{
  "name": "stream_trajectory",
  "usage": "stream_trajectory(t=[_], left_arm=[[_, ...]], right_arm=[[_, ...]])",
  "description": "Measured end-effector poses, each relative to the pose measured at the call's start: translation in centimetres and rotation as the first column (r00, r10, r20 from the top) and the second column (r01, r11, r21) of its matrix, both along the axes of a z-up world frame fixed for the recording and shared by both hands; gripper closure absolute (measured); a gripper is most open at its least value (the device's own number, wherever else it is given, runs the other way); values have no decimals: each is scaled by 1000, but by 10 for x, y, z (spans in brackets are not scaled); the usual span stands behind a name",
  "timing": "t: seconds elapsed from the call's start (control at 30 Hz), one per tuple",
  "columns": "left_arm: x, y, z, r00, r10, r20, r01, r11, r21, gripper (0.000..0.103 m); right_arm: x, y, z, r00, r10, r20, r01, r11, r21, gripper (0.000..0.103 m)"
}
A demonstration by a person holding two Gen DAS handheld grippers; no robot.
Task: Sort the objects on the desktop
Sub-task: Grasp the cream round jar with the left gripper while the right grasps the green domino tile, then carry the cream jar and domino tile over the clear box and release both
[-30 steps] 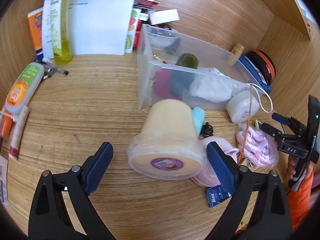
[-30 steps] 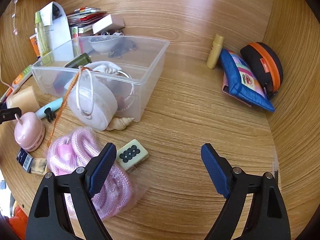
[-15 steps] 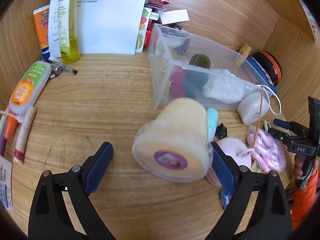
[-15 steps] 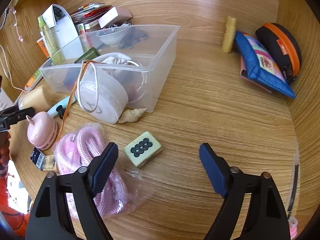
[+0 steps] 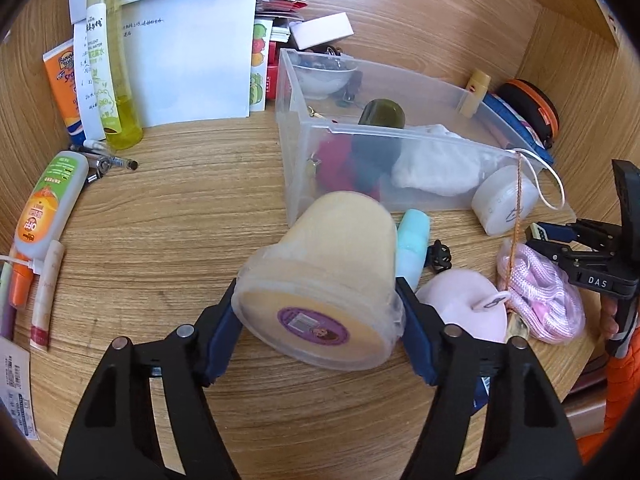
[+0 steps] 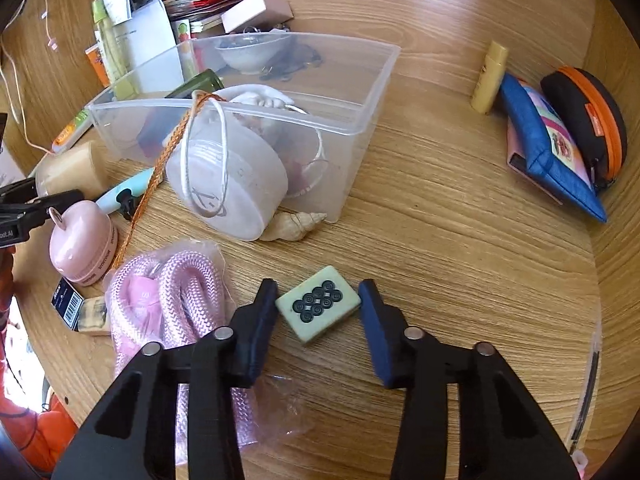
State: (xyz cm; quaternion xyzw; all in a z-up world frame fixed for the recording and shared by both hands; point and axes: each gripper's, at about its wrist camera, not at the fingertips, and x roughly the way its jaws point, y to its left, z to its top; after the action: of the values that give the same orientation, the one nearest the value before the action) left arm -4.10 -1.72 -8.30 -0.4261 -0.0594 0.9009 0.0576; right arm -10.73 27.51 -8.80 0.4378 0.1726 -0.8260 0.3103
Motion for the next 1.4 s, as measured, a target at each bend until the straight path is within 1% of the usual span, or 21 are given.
stream_trajectory(t=[0.23, 0.4, 0.57, 0.8, 1.1, 1.4], left_arm=[[0, 0, 2, 1000, 17, -26, -18, 1000, -12, 35], [5, -2, 7, 998, 41, -55, -41, 999, -7, 35], [11, -5, 17, 995, 58, -84, -59, 998, -4, 35], [19, -3, 37, 989, 58, -134, -60, 998, -9, 35], [27, -1, 62, 978, 65, -199, -71, 997, -23, 35], [13, 0, 82, 966, 73, -249, -82, 996, -28, 35]], right_arm=[[-3, 7, 1, 1000, -22, 0, 22, 999, -29, 65], [-5, 14, 8, 1000, -31, -5, 31, 998, -56, 65], [1, 18, 19, 999, -44, -26, 42, 996, -79, 65], [1, 18, 35, 997, -52, -59, 46, 993, -108, 65], [-1, 8, 58, 991, -18, -135, -1, 991, -134, 65], [-8, -10, 77, 982, 13, -191, -50, 981, -187, 65]])
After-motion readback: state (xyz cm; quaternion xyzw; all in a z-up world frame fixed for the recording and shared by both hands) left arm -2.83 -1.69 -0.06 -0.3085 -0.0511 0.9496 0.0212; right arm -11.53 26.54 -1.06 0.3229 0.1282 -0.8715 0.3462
